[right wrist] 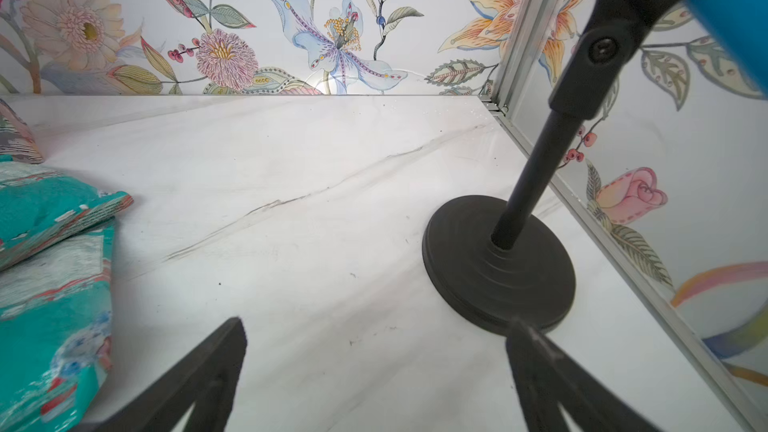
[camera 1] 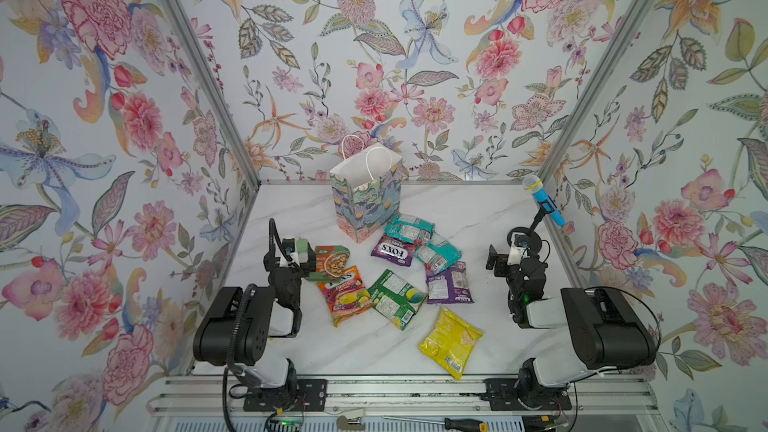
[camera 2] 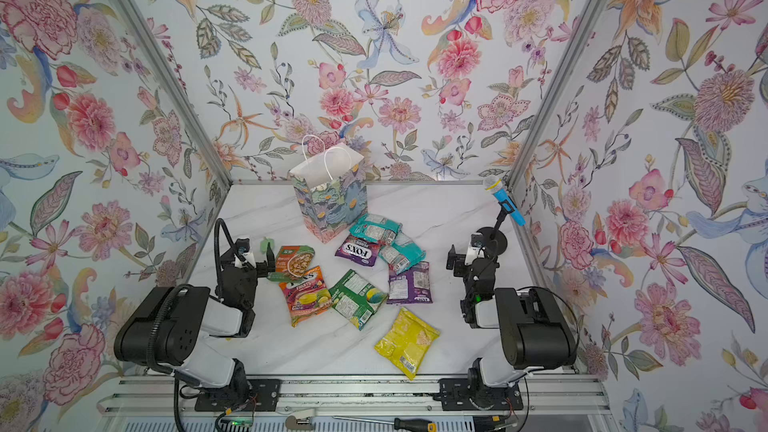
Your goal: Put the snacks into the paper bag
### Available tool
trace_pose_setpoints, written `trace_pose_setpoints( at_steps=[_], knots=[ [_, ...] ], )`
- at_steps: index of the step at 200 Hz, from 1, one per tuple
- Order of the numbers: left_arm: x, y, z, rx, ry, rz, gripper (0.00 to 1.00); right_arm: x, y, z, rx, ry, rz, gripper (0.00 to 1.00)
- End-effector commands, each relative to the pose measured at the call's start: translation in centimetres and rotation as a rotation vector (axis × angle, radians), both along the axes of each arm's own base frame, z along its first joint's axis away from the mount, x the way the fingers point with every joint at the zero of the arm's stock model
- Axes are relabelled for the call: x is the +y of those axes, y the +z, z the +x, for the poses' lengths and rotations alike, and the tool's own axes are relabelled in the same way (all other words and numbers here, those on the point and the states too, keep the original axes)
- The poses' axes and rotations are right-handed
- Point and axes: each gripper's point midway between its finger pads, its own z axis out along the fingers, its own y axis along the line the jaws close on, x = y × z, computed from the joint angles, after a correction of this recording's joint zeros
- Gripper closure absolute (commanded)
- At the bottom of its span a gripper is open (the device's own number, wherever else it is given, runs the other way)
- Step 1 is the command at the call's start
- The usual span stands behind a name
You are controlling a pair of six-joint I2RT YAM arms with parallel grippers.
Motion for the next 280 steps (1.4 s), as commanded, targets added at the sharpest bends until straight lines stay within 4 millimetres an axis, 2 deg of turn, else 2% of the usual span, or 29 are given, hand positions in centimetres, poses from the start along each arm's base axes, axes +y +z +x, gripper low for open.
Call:
trace_pose_setpoints(
  at_steps=[1, 115, 136, 148, 151, 163, 195, 230, 266, 270, 280],
  knots=[
    [-0.3, 1.1, 0.3, -0.031, -0.016, 0.015, 0.01, 0.1, 0.5, 0.5, -0.011, 0.006, 0.002, 0.01],
    [-0.5, 1.0, 0.4, -0.027, -0.021, 0.016, 0.01, 0.1, 0.5, 0.5, -0.012, 0.003, -0.002, 0.01],
    [-0.5, 1.1, 0.0, -0.041, -0.024, 0.015, 0.01, 0.0, 0.5, 0.3, -0.015, -0.008, -0.011, 0.01],
    [-0.4, 1.9, -0.2, -0.077, -0.022, 0.013, 0.01, 0.0, 0.6, 0.3, -0.021, -0.014, -0.015, 0.01],
    [-0.4, 1.1, -0.8, -0.057, -0.019, 0.013, 0.01, 0.0, 0.6, 0.2, -0.021, -0.015, -0.016, 0.01],
    [0.0, 1.2, -1.2, -0.068, 0.005, 0.005, 0.01, 0.1, 0.6, 0.1, -0.025, -0.017, -0.023, 0.01],
    [1.0, 0.8, -0.8, -0.04, 0.061, -0.01, 0.01, 0.2, 0.6, 0.2, -0.021, -0.012, -0.022, 0.01],
    [0.9, 0.4, -0.8, -0.023, 0.06, -0.007, 0.01, 0.1, 0.5, 0.5, -0.009, 0.019, 0.012, 0.01],
    [0.6, 1.0, -0.9, -0.049, 0.04, -0.001, 0.01, -0.2, 0.9, 0.5, -0.011, -0.019, -0.005, 0.01],
    [0.6, 2.3, -1.2, -0.088, 0.038, 0.0, 0.01, -0.4, 1.1, 0.5, -0.004, -0.037, -0.01, 0.01],
    [0.8, 3.0, -1.5, -0.087, 0.071, 0.007, 0.01, -0.8, 1.7, 0.7, 0.061, -0.078, -0.021, 0.01]
  ],
)
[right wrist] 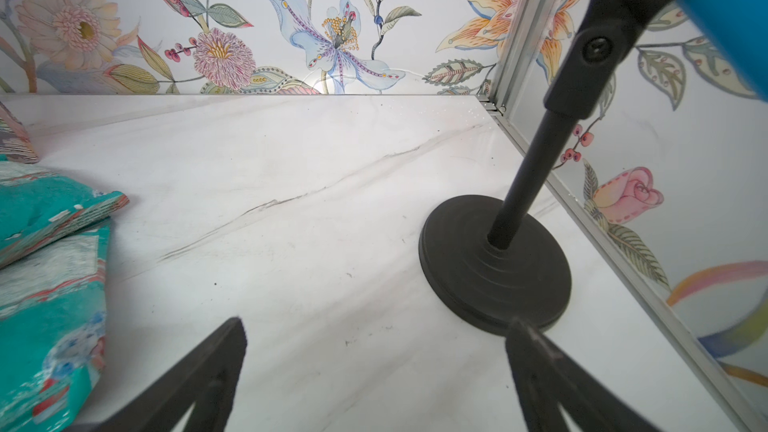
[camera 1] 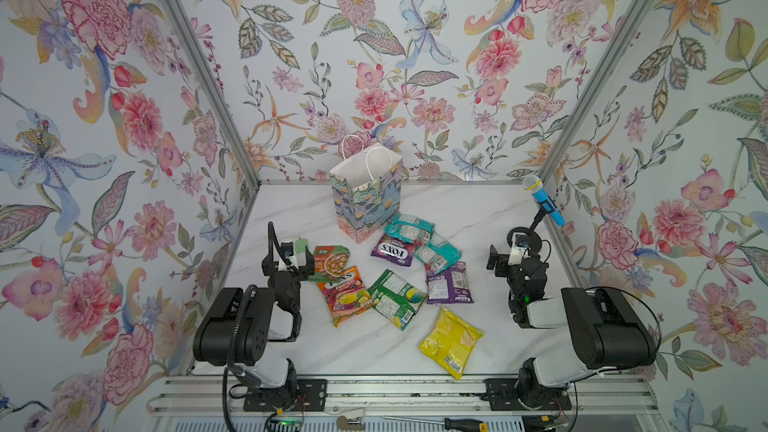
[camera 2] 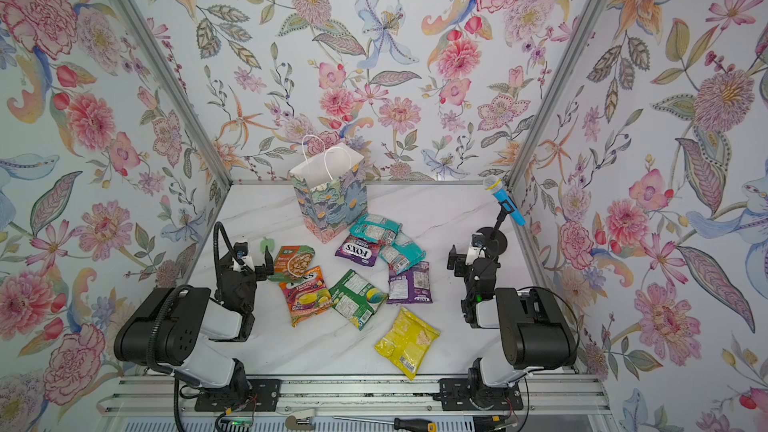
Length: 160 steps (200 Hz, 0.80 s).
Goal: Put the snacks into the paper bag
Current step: 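Grasp the floral bag's rim with the left gripper while the right gripper rises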
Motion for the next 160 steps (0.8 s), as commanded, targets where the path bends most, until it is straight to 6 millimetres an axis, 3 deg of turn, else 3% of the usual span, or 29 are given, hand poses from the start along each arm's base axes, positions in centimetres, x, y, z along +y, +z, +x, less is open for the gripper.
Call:
trace_pose_setpoints(
  at_steps=[1, 7, 14, 28, 43, 56, 67, 80, 120, 147, 160],
  knots=[
    [0.3, 3.7, -0.5, -0.095, 0.041, 0.007, 0.01, -0.6, 1.7, 0.6, 0.06, -0.072, -0.015, 0.01],
    [0.6, 4.0, -0.8, -0.08, 0.078, 0.012, 0.01, -1.0, 2.5, 0.9, 0.103, -0.107, 0.004, 0.01],
    [0.8, 5.9, -0.3, -0.09, 0.108, -0.002, 0.01, -1.4, 3.7, 1.2, 0.139, -0.144, 0.041, 0.01],
    [1.7, 7.9, 0.1, -0.071, 0.179, -0.153, 0.01, -1.2, 7.2, 2.3, 0.136, -0.172, 0.159, 0.01],
    [0.7, 11.8, 0.5, -0.142, 0.121, -0.314, 0.01, -1.1, 9.8, 2.6, 0.142, -0.227, 0.396, 0.01],
    [-0.5, 14.7, 0.0, -0.213, 0.028, -0.438, 0.01, 0.2, 11.0, 2.9, 0.151, -0.116, 0.469, 0.01],
    [-2.3, 16.8, -0.2, -0.234, -0.105, -0.422, 0.01, 1.1, 10.9, 2.6, 0.133, -0.06, 0.508, 0.01],
    [-2.7, 18.0, 0.1, -0.181, -0.127, -0.414, 0.01, 2.3, 10.6, 2.2, 0.135, 0.002, 0.54, 0.01],
    [-4.7, 23.6, 4.1, 0.004, -0.219, -0.251, 0.01, 5.5, 8.1, 1.0, 0.332, 0.104, 0.504, 0.01],
    [-4.9, 24.6, 7.7, 0.123, -0.217, -0.174, 0.01, 7.2, 6.9, 0.2, 0.424, 0.169, 0.482, 0.01],
    [-5.9, 24.5, 9.4, 0.17, -0.27, -0.172, 0.01, 7.9, 6.5, -0.1, 0.45, 0.196, 0.481, 0.01]
  ],
)
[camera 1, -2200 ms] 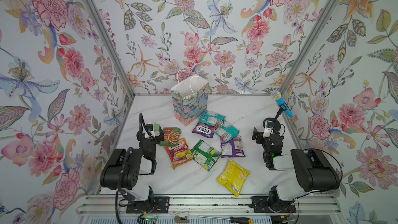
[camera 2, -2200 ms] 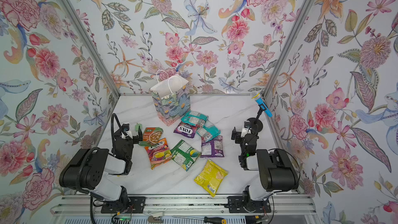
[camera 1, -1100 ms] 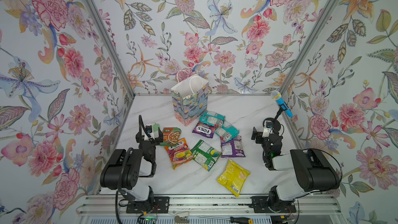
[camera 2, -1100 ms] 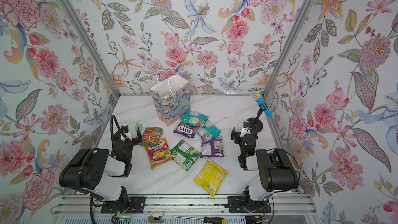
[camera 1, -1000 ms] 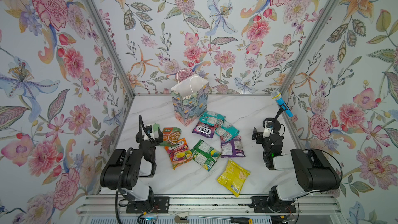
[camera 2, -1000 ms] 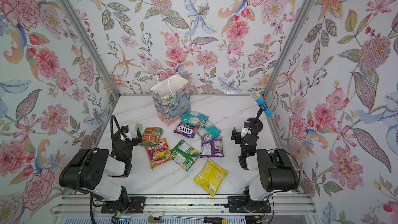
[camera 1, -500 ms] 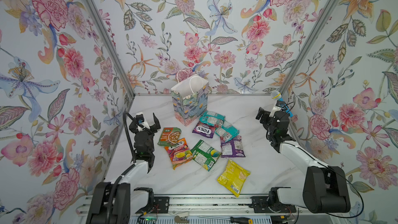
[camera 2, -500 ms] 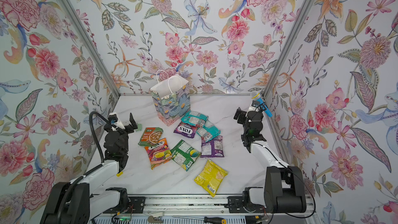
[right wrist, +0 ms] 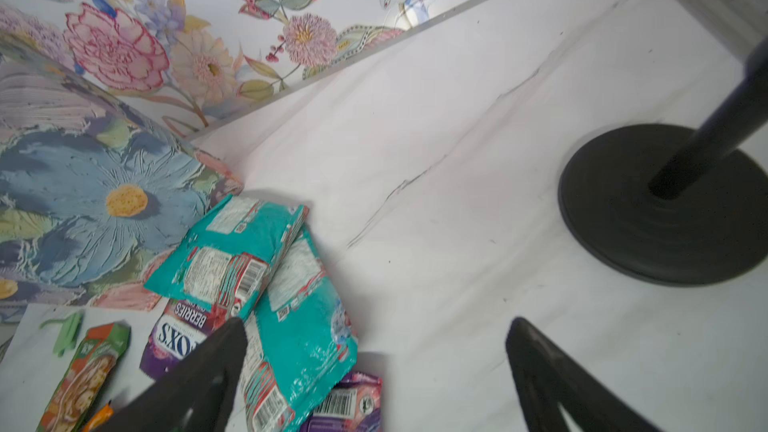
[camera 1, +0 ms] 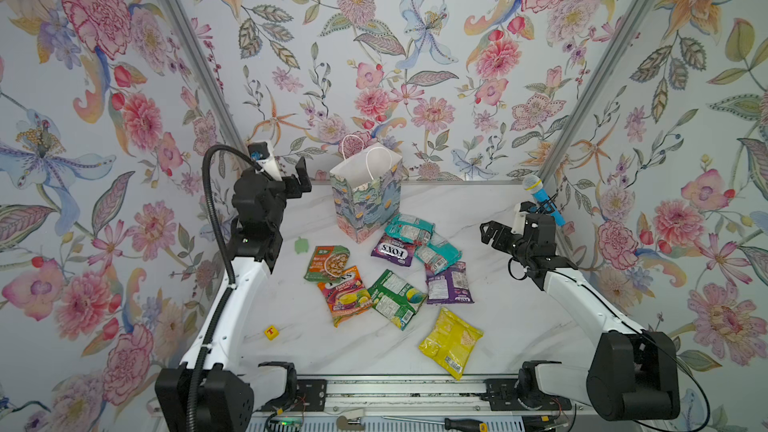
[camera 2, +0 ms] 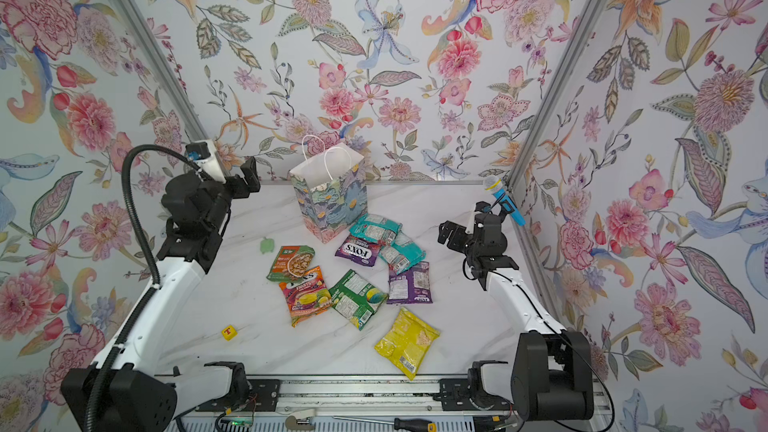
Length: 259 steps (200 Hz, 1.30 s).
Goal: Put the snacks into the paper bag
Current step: 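Grasp the floral bag's rim with the left gripper while the right gripper rises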
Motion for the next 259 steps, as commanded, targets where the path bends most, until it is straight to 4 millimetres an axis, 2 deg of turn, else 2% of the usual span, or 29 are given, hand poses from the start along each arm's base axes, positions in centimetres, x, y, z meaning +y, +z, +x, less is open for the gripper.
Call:
trace_pose_setpoints(
  at_steps=[1, 23, 29, 49, 74, 107, 161, 206, 259],
  knots=[
    [-1.6, -4.7, 2.1, 0.244, -0.107, 0.084, 0.01, 1.7, -0.4, -0.9, 0.066, 0.094, 0.006, 0.01],
    [-3.9, -5.7, 4.8, 0.337, -0.233, 0.076, 0.08, 2.5, -0.8, -1.3, 0.086, 0.136, 0.008, 0.0],
    [-4.3, -7.3, 6.0, 0.392, -0.25, 0.079, 0.11, 2.6, -0.8, -1.4, 0.091, 0.144, 0.007, 0.0],
    [-5.2, -8.8, 7.9, 0.47, -0.279, 0.098, 0.18, 3.0, -0.8, -1.7, 0.099, 0.164, -0.002, 0.0],
    [-6.1, -9.2, 9.6, 0.493, -0.307, 0.116, 0.22, 3.3, -1.1, -2.1, 0.107, 0.174, -0.002, 0.0],
    [-7.5, -8.7, 10.7, 0.495, -0.365, 0.143, 0.28, 3.5, -1.3, -2.4, 0.112, 0.18, -0.001, 0.0],
    [-9.1, -10.3, 12.4, 0.571, -0.411, 0.198, 0.4, 3.6, -1.1, -2.6, 0.114, 0.185, -0.001, 0.0],
    [-9.9, -11.7, 13.1, 0.62, -0.407, 0.244, 0.41, 3.7, -1.0, -2.9, 0.115, 0.188, -0.002, 0.0],
    [-10.4, -12.2, 14.1, 0.613, -0.397, 0.253, 0.41, 3.5, -1.0, -3.1, 0.117, 0.185, -0.004, 0.0]
  ],
)
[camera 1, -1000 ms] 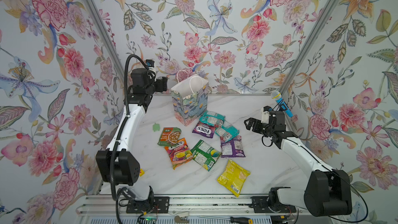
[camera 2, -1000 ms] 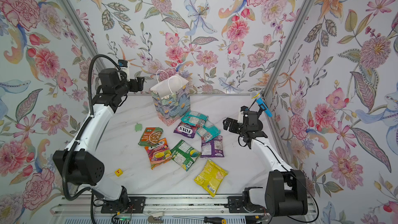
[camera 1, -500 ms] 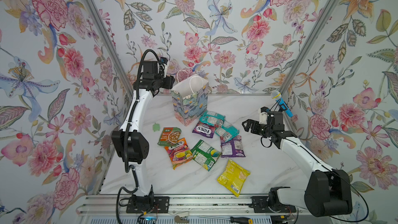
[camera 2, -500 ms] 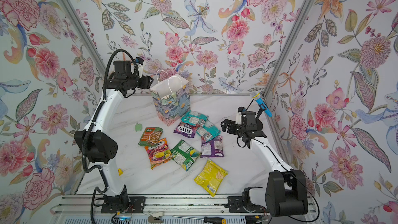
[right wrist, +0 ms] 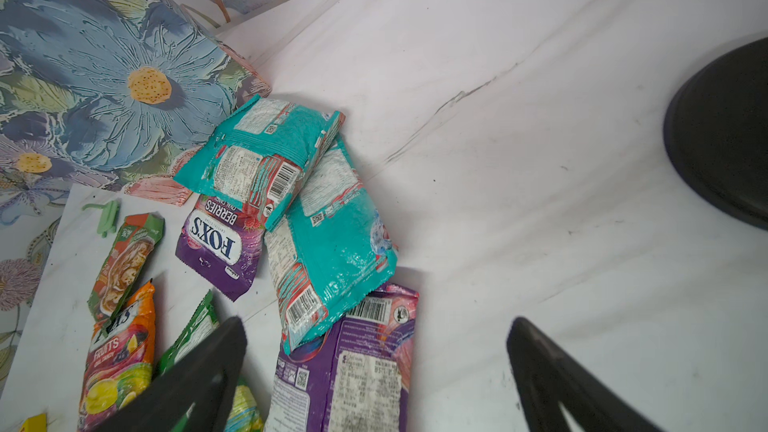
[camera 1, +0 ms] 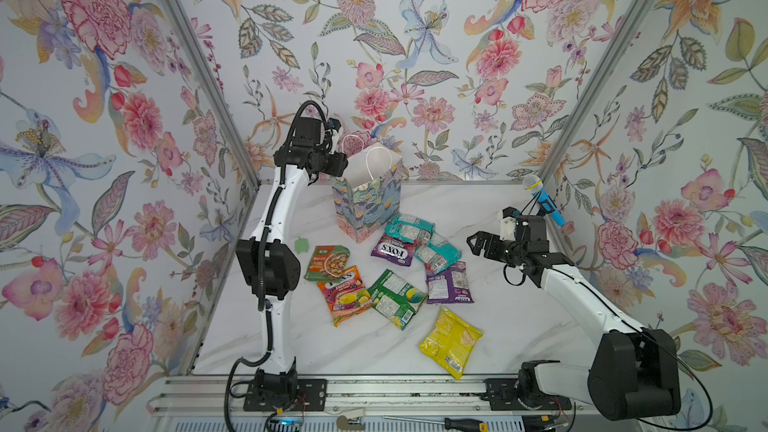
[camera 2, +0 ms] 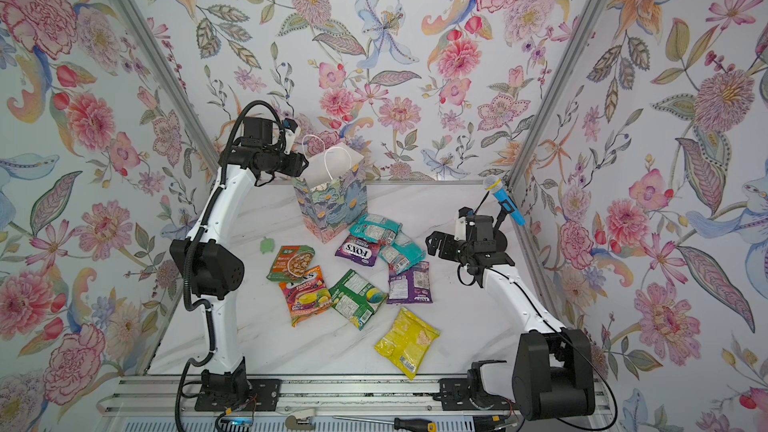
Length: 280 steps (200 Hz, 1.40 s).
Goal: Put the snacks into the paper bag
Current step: 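Grasp the floral bag's rim with the left gripper while the right gripper rises, then pull the bag toward the left arm while the right gripper reaches toward the snack pile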
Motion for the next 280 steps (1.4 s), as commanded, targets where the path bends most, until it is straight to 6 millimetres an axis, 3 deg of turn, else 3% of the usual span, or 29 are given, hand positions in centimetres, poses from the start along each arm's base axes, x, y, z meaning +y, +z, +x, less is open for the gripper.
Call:
trace_pose_setpoints(
  at_steps=[1, 128, 167, 245, 280],
  knots=[
    [-0.2, 0.5, 0.4, -0.018, -0.002, 0.024, 0.41, 0.3, 0.5, -0.4, -0.009, 0.02, -0.007, 0.0],
    [-0.1, -1.7, 1.0, 0.029, 0.032, 0.092, 0.46, 0.8, 0.8, 0.0, -0.02, 0.032, 0.018, 0.0],
    [-0.4, -1.8, 0.9, 0.039, 0.028, 0.078, 0.6, 0.8, 0.7, 0.0, -0.017, 0.031, 0.021, 0.0],
    [-1.3, -0.4, 0.1, 0.054, 0.029, -0.024, 1.0, 0.9, 0.9, 0.2, -0.022, 0.032, 0.03, 0.0],
    [-2.4, 2.5, -0.7, 0.04, 0.0, -0.18, 1.0, 0.9, 1.5, 0.0, -0.034, 0.032, 0.035, 0.0]
  ],
)
